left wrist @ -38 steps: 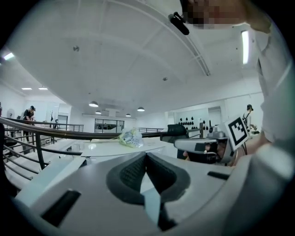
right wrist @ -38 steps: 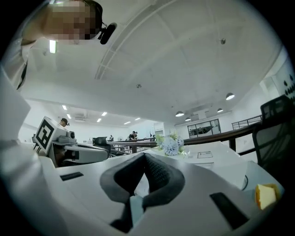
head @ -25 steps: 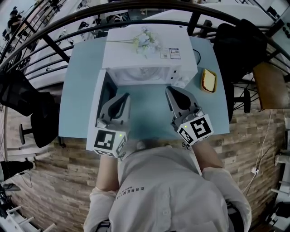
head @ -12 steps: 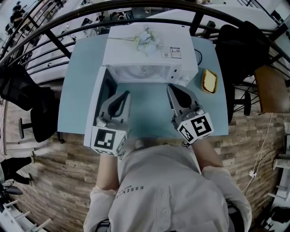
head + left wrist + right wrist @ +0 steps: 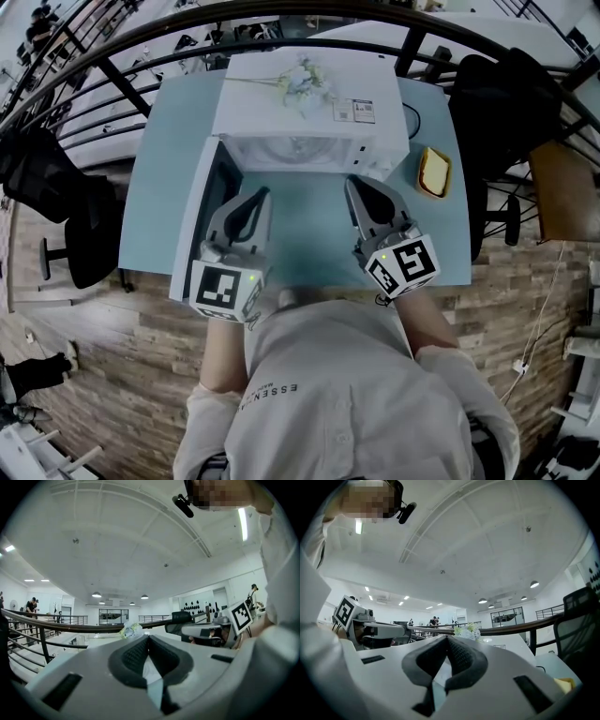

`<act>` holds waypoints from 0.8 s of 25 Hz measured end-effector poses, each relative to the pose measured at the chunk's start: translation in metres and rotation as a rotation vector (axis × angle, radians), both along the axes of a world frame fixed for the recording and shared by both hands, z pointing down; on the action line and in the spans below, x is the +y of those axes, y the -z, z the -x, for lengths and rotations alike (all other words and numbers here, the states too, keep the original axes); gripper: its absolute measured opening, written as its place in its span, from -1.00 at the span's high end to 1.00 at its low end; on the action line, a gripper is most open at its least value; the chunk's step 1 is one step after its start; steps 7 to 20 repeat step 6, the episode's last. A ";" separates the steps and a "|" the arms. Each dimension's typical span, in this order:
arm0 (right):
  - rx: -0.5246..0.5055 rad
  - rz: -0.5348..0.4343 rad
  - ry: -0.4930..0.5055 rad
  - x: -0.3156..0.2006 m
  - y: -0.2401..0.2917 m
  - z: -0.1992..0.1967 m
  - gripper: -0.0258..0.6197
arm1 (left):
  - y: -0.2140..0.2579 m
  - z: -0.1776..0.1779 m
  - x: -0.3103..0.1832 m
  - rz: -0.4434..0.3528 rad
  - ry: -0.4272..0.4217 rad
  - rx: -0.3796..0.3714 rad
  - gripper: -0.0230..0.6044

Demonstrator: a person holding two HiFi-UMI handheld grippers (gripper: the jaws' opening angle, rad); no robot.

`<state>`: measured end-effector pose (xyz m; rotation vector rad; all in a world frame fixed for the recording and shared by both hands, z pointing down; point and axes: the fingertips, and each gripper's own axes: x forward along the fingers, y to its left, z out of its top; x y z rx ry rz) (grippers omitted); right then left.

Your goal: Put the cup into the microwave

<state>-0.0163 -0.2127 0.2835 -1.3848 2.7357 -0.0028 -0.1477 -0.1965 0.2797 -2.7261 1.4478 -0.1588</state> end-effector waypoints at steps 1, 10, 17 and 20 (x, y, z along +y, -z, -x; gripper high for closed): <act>0.002 0.001 -0.001 -0.001 0.000 -0.001 0.87 | 0.000 -0.001 -0.001 0.000 0.003 -0.001 0.92; 0.026 0.014 -0.009 -0.006 -0.005 -0.004 0.87 | 0.000 -0.005 -0.006 0.002 0.006 -0.011 0.92; 0.026 0.014 -0.009 -0.006 -0.005 -0.004 0.87 | 0.000 -0.005 -0.006 0.002 0.006 -0.011 0.92; 0.026 0.014 -0.009 -0.006 -0.005 -0.004 0.87 | 0.000 -0.005 -0.006 0.002 0.006 -0.011 0.92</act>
